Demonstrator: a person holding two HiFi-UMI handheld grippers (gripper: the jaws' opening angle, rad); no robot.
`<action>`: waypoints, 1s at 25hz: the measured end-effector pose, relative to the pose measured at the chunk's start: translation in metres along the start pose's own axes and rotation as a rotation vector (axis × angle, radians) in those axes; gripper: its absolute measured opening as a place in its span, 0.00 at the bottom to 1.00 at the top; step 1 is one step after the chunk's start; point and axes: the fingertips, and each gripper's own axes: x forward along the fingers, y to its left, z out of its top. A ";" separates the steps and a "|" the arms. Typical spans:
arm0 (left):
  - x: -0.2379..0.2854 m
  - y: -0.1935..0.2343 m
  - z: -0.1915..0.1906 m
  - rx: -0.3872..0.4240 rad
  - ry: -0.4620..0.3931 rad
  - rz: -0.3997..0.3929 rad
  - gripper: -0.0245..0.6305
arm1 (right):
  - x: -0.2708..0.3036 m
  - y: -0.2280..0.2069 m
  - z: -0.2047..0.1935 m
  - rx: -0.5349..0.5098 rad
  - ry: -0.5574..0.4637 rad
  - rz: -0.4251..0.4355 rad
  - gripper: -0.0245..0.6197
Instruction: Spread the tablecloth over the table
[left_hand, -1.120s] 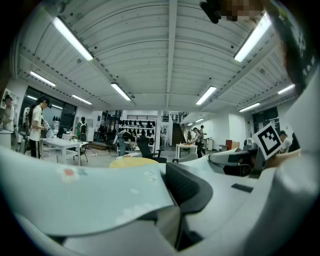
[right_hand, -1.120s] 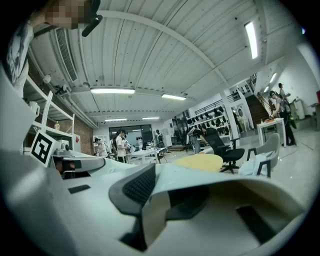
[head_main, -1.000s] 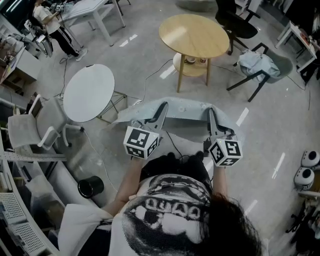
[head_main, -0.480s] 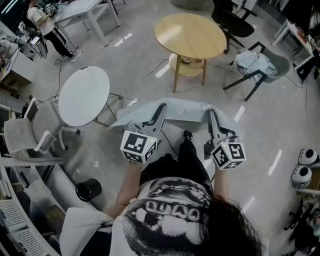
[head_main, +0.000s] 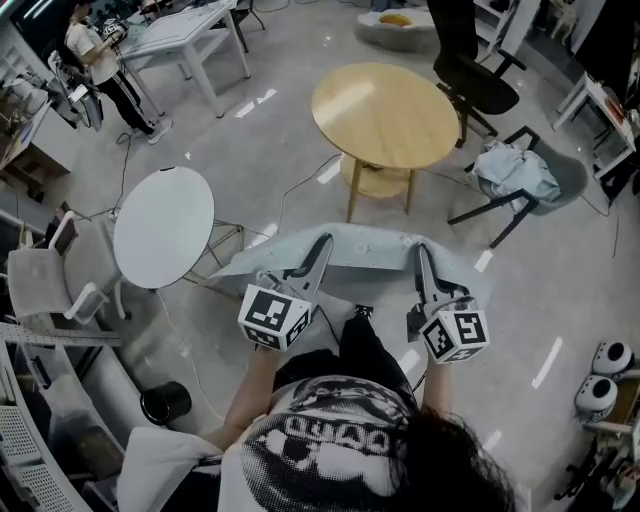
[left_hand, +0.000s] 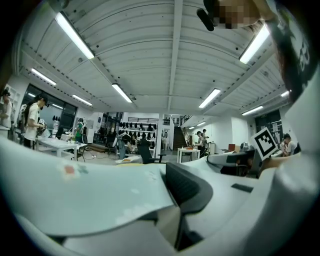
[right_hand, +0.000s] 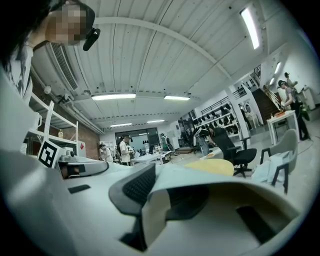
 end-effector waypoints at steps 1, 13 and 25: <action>0.013 0.004 0.002 0.006 0.002 0.005 0.14 | 0.010 -0.009 0.003 0.009 -0.001 0.009 0.13; 0.143 0.027 0.030 0.003 0.023 0.035 0.14 | 0.102 -0.112 0.039 0.059 -0.020 0.072 0.13; 0.213 0.043 0.058 0.054 -0.004 0.055 0.14 | 0.155 -0.160 0.075 0.027 -0.066 0.153 0.13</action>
